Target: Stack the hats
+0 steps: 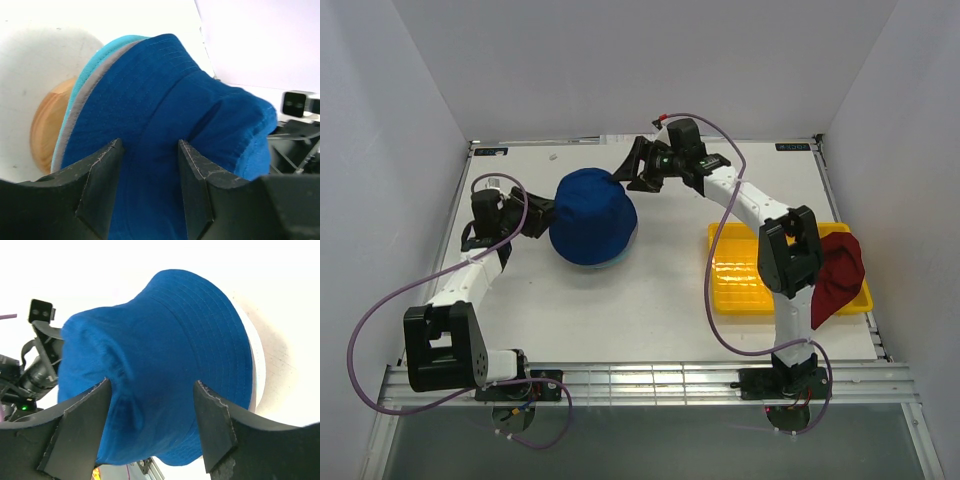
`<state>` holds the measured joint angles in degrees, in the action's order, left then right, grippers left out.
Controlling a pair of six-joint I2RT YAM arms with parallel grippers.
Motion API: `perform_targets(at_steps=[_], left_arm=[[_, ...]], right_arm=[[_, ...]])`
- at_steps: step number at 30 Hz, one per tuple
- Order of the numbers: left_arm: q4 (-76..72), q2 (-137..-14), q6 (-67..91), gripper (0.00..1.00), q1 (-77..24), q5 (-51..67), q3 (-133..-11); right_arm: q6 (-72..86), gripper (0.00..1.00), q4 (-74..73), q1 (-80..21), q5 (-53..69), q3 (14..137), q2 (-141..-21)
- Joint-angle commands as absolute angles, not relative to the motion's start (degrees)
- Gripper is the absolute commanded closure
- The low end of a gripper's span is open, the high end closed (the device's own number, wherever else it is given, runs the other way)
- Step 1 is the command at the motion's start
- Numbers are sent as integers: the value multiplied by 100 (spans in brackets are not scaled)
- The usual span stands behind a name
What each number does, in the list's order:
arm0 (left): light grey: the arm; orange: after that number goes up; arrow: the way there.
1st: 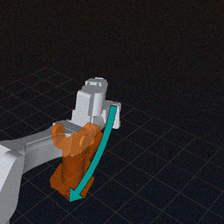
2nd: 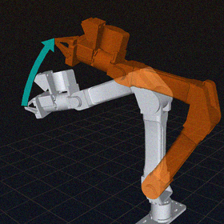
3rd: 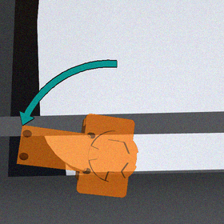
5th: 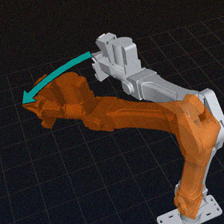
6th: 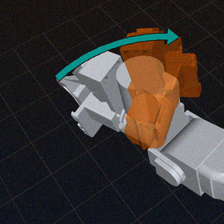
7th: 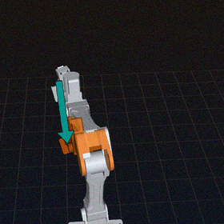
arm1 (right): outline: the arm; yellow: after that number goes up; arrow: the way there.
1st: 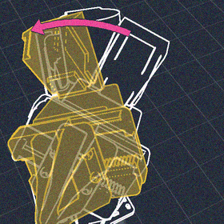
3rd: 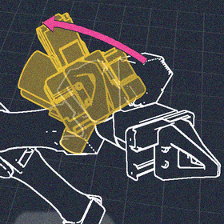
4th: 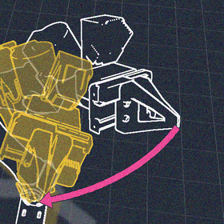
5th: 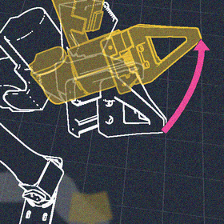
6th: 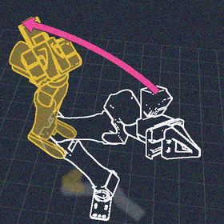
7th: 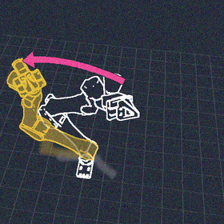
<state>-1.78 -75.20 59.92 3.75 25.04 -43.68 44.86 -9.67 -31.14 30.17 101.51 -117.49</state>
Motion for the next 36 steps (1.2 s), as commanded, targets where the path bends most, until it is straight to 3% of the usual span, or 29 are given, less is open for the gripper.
perform_targets(at_steps=[1,12,16,26,36], left_arm=[[492,-7383,5599,40,272,2523,-4579],[1133,-7207,5212,38,422,2374,-5264],[1301,-7216,5045,38,422,2303,-5502],[941,-7400,5221,39,422,2329,-4897],[800,-7664,5185,40,422,2294,-4606]], right_arm=[[4412,28,-800,-3076,3076,10433,-11303],[4289,25,-808,-3023,2997,10003,-10758],[3771,25,-1485,-3243,2734,9940,-10582],[2989,24,-2354,-4130,1636,10028,-10748],[2725,24,-2487,-4228,1319,10063,-10723]])
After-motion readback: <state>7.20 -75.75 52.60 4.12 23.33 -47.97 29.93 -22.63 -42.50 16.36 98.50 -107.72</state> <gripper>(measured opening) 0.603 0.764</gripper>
